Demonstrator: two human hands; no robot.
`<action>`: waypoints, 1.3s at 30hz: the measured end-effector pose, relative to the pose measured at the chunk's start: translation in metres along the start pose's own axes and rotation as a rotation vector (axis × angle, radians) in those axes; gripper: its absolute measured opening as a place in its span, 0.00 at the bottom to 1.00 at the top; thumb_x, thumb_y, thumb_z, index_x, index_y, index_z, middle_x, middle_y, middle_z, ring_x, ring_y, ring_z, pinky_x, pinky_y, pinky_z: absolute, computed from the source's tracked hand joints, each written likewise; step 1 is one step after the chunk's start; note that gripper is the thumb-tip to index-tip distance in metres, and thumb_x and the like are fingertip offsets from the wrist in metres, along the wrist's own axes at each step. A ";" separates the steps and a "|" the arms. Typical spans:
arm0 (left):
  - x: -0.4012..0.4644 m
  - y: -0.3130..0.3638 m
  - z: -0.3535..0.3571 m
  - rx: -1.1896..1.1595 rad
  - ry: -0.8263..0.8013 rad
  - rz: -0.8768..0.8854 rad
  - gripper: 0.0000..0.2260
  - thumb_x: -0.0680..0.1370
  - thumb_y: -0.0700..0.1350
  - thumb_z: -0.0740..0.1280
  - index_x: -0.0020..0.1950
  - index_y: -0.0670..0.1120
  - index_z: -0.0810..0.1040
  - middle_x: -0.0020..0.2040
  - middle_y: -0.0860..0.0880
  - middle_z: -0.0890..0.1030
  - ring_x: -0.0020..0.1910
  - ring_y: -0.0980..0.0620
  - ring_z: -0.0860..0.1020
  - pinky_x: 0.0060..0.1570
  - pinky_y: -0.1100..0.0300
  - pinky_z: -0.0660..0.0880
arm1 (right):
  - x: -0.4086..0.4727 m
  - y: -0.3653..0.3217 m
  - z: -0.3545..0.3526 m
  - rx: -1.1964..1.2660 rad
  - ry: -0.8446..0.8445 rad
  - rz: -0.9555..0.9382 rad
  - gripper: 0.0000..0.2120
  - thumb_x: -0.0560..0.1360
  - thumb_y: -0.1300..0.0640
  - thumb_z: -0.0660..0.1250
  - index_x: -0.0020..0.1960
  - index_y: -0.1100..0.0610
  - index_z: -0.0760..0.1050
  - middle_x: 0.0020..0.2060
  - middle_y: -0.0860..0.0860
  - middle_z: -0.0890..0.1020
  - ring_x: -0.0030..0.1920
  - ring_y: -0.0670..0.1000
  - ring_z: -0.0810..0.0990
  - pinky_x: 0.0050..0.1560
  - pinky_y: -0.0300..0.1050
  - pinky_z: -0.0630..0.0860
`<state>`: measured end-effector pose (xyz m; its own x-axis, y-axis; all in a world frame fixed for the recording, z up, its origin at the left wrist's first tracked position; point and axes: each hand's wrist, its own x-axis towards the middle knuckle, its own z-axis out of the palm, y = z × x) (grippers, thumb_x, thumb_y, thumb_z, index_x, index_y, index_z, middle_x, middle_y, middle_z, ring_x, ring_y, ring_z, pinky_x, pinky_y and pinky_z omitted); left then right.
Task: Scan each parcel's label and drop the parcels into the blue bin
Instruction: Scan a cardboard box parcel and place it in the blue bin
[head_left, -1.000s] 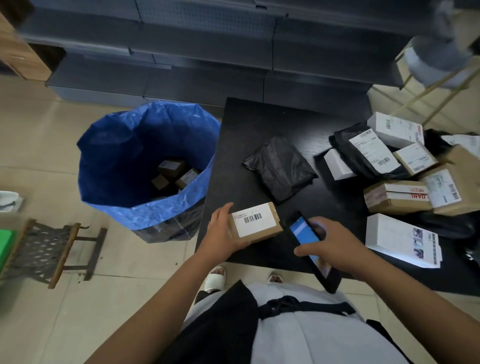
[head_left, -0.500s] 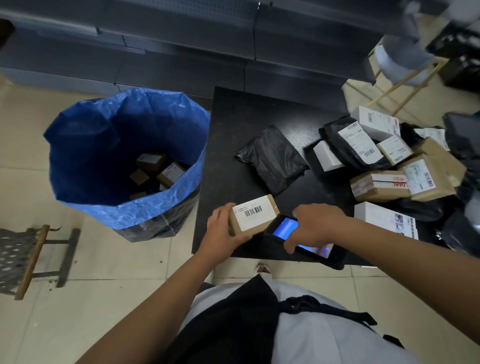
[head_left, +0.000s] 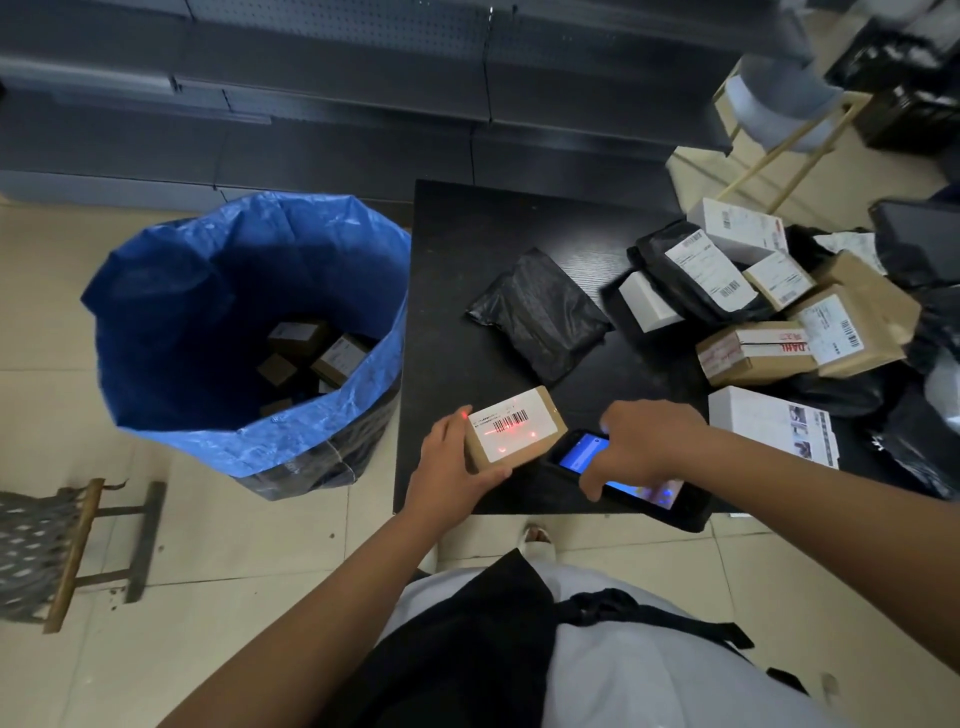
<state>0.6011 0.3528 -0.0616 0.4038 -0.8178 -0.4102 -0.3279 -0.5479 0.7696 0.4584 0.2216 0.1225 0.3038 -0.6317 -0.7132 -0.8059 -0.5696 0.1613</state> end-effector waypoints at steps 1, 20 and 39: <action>0.000 0.000 0.000 0.006 0.001 0.001 0.44 0.71 0.58 0.77 0.79 0.58 0.55 0.78 0.54 0.61 0.75 0.51 0.64 0.68 0.43 0.71 | -0.001 0.000 -0.001 -0.002 0.003 0.002 0.23 0.63 0.36 0.77 0.40 0.50 0.69 0.37 0.46 0.78 0.37 0.49 0.77 0.38 0.43 0.68; 0.002 -0.001 -0.007 0.038 -0.001 0.020 0.44 0.67 0.65 0.76 0.77 0.57 0.59 0.74 0.55 0.67 0.71 0.53 0.69 0.65 0.44 0.75 | -0.020 0.017 -0.023 -0.039 0.010 0.014 0.22 0.64 0.37 0.76 0.41 0.51 0.70 0.35 0.47 0.79 0.36 0.49 0.76 0.35 0.43 0.64; 0.004 -0.002 -0.006 0.106 -0.041 0.028 0.44 0.72 0.60 0.76 0.80 0.56 0.53 0.78 0.53 0.61 0.76 0.49 0.62 0.70 0.41 0.70 | -0.017 0.030 -0.021 0.034 -0.066 0.034 0.23 0.63 0.37 0.77 0.41 0.51 0.70 0.34 0.48 0.78 0.35 0.51 0.77 0.37 0.43 0.69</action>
<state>0.6085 0.3514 -0.0617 0.3585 -0.8384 -0.4107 -0.4279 -0.5385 0.7259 0.4397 0.2044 0.1536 0.2425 -0.6134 -0.7517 -0.8323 -0.5296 0.1637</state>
